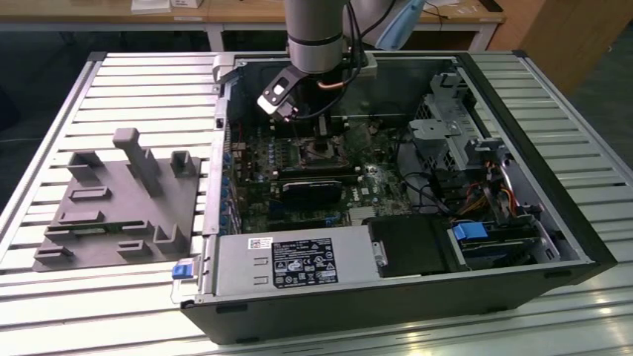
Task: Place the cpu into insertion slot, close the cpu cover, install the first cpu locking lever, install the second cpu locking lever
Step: 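Place the cpu into insertion slot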
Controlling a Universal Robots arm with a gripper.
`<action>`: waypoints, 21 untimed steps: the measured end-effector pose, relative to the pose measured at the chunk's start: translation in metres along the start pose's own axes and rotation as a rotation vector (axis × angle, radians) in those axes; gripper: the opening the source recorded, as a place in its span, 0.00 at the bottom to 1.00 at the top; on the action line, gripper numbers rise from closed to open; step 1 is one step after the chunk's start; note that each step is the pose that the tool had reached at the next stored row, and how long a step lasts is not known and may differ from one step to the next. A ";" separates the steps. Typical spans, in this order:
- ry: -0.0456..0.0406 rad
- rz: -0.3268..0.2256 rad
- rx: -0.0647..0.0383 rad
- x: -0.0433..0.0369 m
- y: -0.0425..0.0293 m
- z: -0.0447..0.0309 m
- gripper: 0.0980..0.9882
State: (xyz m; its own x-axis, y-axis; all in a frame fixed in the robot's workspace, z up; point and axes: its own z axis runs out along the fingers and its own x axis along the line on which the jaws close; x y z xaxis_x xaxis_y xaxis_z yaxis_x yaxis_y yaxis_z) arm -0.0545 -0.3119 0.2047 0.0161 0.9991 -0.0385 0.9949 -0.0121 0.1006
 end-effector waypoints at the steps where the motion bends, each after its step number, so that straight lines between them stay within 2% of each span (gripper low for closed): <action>1: 0.0000 0.000 0.000 0.0000 0.0000 -0.0001 0.00; 6: -0.0001 0.000 0.000 0.0000 0.0000 -0.0004 0.00; 10: 0.0000 0.000 0.000 -0.0002 0.0004 -0.0043 0.00; 14: 0.0000 0.000 0.000 -0.0005 0.0013 -0.0129 0.00; 21: -0.0001 0.000 0.000 -0.0013 0.0033 -0.0323 0.00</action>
State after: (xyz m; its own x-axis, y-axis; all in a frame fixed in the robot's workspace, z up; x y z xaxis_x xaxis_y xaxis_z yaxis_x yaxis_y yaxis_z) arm -0.0545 -0.3119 0.2372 0.0161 0.9991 -0.0386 0.9949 -0.0121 0.1006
